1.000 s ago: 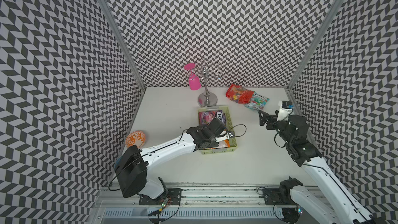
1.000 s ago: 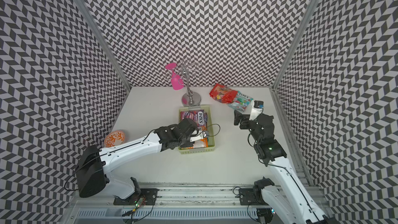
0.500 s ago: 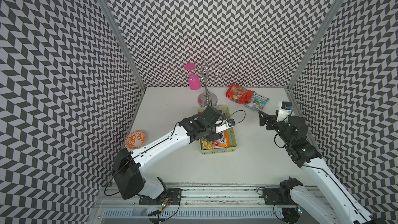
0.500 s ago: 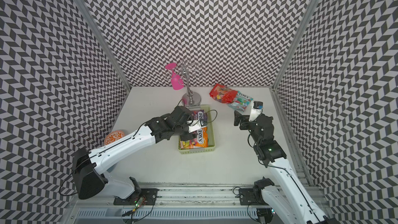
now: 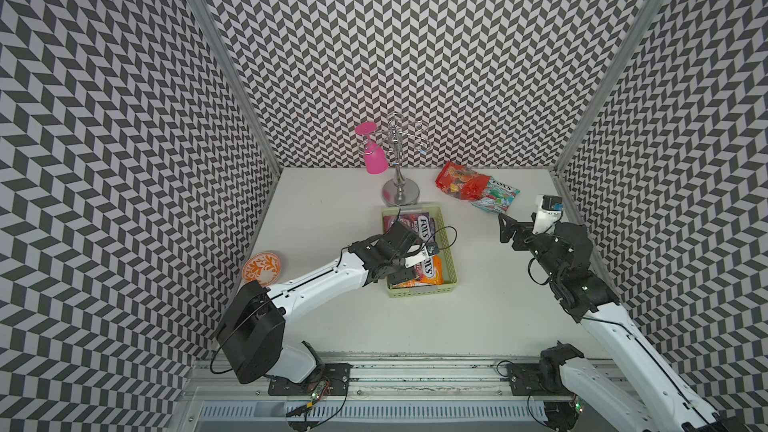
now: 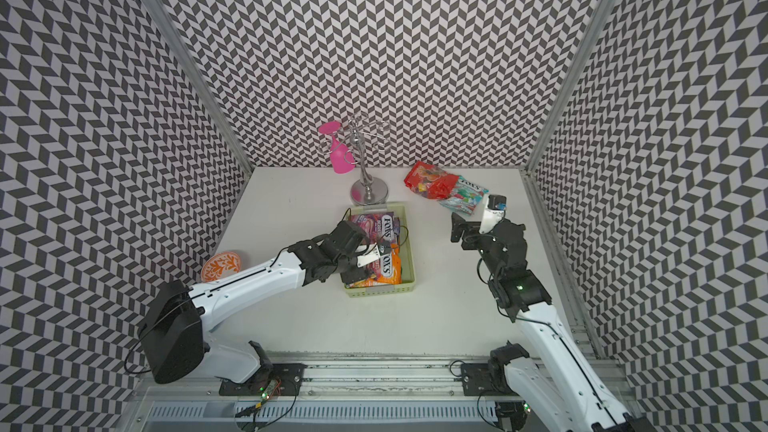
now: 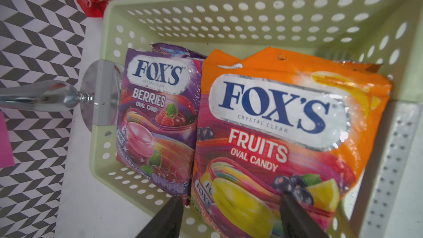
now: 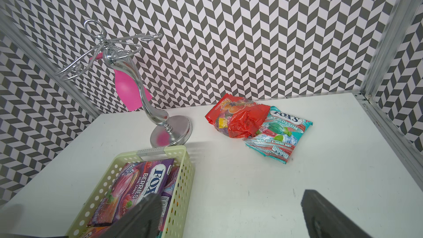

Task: Put the candies in the basket
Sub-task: Place the candy in the basket.

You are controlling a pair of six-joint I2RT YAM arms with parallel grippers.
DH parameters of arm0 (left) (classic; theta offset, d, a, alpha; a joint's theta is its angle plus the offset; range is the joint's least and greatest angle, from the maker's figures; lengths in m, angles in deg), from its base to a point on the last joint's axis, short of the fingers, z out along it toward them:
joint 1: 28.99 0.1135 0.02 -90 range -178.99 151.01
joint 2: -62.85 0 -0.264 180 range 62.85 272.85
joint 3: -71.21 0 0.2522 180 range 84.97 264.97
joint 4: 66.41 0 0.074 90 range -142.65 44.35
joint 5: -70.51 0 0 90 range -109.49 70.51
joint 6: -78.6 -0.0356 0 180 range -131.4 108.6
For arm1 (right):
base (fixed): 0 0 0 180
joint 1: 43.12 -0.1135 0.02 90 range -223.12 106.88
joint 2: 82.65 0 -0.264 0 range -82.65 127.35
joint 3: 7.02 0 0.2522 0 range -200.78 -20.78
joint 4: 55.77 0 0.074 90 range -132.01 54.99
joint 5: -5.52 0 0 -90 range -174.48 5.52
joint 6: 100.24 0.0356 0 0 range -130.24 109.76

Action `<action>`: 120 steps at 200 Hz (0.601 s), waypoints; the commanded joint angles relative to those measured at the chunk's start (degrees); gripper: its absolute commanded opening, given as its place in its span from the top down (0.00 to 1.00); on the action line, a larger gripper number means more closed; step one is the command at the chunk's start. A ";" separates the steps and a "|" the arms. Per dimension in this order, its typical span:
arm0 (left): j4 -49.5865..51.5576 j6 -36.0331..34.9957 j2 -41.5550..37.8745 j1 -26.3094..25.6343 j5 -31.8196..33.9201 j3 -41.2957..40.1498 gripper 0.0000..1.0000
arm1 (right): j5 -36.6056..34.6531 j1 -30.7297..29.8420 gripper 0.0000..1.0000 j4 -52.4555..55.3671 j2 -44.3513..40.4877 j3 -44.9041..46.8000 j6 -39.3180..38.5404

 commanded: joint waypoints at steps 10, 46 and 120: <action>-4.28 0.59 0.44 -0.41 0.34 -1.65 0.28 | -0.04 -0.44 0.01 -1.32 2.58 -1.45 0.10; -4.15 1.26 -0.32 -0.64 -1.02 -1.74 0.28 | -3.71 -0.49 0.01 3.67 8.91 -6.07 -0.81; 1.42 2.65 -11.59 6.13 -7.43 4.62 0.15 | -13.01 -2.39 0.10 12.78 27.34 -19.33 -6.17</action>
